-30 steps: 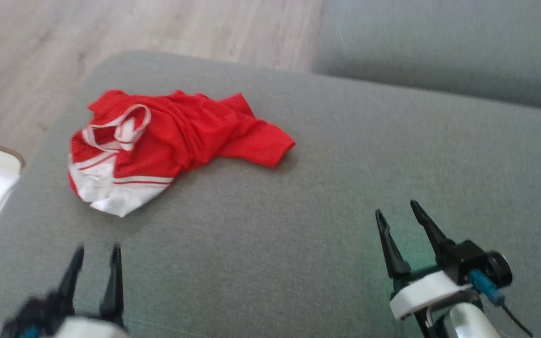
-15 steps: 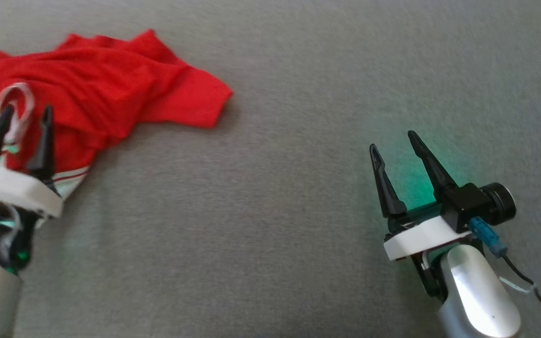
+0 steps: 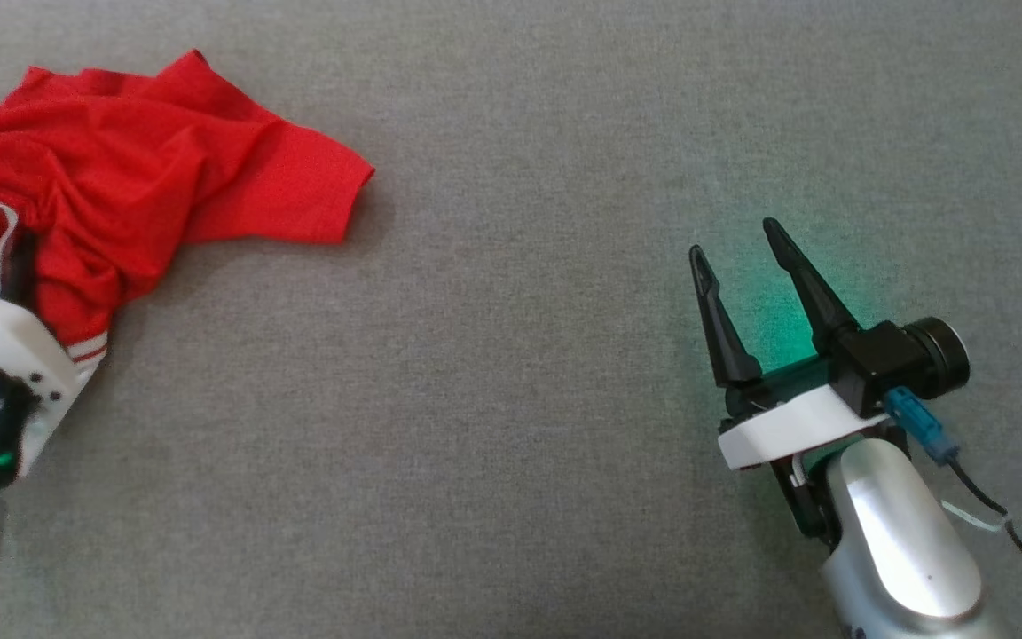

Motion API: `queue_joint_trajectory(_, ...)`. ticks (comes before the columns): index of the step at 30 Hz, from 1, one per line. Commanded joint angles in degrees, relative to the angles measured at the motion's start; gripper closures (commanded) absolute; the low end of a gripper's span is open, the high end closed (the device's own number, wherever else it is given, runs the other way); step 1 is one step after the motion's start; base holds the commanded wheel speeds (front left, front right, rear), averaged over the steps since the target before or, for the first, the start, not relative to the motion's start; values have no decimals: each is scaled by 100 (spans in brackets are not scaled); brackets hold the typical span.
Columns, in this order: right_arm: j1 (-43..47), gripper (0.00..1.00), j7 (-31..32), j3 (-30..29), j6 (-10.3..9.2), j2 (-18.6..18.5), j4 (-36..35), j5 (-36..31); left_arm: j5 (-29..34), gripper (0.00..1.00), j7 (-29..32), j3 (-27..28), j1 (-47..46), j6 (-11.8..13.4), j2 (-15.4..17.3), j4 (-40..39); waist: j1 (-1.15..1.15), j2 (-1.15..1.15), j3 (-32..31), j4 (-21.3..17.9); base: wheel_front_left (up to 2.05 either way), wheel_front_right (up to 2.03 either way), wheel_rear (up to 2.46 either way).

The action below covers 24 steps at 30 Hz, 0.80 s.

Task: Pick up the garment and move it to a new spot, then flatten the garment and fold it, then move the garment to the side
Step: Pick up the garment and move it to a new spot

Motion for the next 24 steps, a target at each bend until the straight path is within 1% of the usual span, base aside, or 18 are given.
queue_joint_trajectory(1,22,0,-62,85,44,-7,-142,67,-72,100,-94,218,-195,-18,453,-177,0,0,-120,57,0,0,0)
queue_joint_trajectory(2,40,0,-62,77,44,-7,-137,86,-92,100,-134,223,-212,-21,502,-257,0,0,-184,81,0,0,0)
queue_joint_trajectory(3,84,0,-62,81,44,-7,-122,122,-121,100,-212,241,-249,-25,634,-474,0,0,-321,130,0,0,0)
queue_joint_trajectory(7,195,0,-62,98,44,-7,-90,225,-185,100,-263,319,-340,-28,887,-1104,0,0,-653,235,0,0,0)
queue_joint_trajectory(8,228,0,-62,106,44,-7,-82,254,-198,100,-247,341,-359,-28,938,-1299,0,0,-744,256,0,0,0)
queue_joint_trajectory(9,228,0,-62,106,44,-7,-82,254,-198,100,-247,341,-359,-28,938,-1299,0,0,-744,256,0,0,0)
queue_joint_trajectory(15,414,0,-62,181,44,-7,-49,432,-266,100,2,406,-501,-10,1215,-2452,0,0,-1202,305,0,0,0)
queue_joint_trajectory(19,512,0,-62,219,44,-7,-50,537,-345,100,234,392,-602,47,1247,-3262,0,0,-1461,217,0,0,0)
queue_joint_trajectory(24,613,0,-62,240,44,-7,-64,630,-588,100,611,313,-648,151,1152,-4322,0,0,-1723,-73,0,0,0)
